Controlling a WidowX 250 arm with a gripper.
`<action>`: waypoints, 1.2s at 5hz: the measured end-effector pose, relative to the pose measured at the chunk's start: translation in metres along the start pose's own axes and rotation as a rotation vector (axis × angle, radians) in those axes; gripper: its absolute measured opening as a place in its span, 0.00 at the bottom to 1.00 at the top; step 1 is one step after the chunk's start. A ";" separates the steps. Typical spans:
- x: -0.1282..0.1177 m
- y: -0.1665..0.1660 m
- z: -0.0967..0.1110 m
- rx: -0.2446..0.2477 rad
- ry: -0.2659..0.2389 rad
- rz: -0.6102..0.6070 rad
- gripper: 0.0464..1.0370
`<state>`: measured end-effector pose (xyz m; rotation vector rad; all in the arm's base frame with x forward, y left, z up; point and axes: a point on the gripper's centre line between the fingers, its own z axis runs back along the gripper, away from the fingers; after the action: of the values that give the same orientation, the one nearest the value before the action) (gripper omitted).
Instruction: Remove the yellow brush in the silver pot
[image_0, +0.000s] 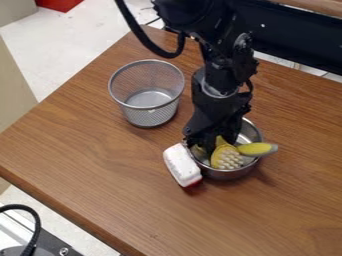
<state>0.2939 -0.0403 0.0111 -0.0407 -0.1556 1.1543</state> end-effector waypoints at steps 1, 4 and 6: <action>0.001 -0.003 0.004 0.004 0.010 0.004 0.26; 0.011 -0.001 0.022 0.002 0.022 0.108 0.03; 0.017 -0.002 0.047 -0.049 -0.004 0.142 0.03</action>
<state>0.2961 -0.0280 0.0595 -0.0936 -0.1872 1.2925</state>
